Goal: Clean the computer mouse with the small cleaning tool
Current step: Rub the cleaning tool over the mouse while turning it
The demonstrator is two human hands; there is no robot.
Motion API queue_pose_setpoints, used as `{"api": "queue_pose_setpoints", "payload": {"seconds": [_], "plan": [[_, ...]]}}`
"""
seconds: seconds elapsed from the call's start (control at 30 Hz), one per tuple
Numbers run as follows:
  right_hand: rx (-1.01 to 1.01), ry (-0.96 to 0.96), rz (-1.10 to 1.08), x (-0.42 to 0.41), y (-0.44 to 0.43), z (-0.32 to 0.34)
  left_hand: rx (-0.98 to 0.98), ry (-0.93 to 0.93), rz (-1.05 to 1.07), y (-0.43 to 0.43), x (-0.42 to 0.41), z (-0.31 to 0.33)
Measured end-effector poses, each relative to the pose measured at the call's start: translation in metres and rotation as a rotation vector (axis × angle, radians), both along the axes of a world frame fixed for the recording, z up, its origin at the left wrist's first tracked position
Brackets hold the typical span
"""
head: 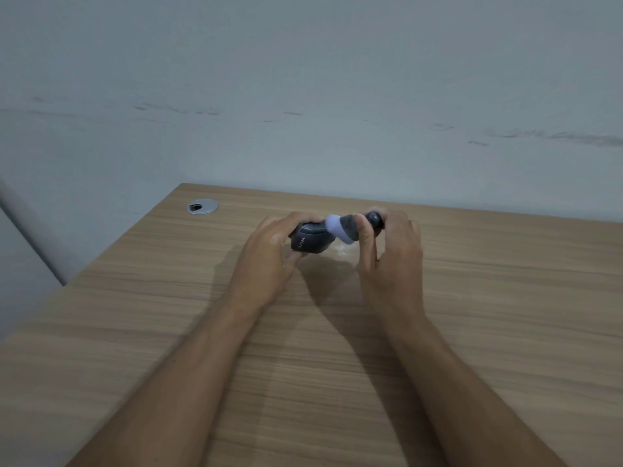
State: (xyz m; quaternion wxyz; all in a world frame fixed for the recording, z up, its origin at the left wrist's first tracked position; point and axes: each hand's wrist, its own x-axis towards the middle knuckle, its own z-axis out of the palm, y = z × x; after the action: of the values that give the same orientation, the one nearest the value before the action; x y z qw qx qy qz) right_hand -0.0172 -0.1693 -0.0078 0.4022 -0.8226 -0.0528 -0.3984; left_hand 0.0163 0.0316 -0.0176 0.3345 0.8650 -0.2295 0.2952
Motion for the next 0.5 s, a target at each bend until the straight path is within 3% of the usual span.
{"api": "queue_pose_setpoints", "payload": {"seconds": [0.17, 0.3, 0.5], "plan": [[-0.057, -0.048, 0.117, -0.007, 0.009, 0.002, 0.033, -0.004, 0.035, -0.003, 0.006, -0.006], [-0.021, -0.022, 0.005, 0.002, 0.001, -0.002, 0.012, -0.005, -0.003, -0.001, 0.005, -0.003], [-0.065, -0.057, 0.081, -0.003, 0.004, -0.001, 0.013, 0.000, 0.010, -0.003, 0.006, -0.005]]}}
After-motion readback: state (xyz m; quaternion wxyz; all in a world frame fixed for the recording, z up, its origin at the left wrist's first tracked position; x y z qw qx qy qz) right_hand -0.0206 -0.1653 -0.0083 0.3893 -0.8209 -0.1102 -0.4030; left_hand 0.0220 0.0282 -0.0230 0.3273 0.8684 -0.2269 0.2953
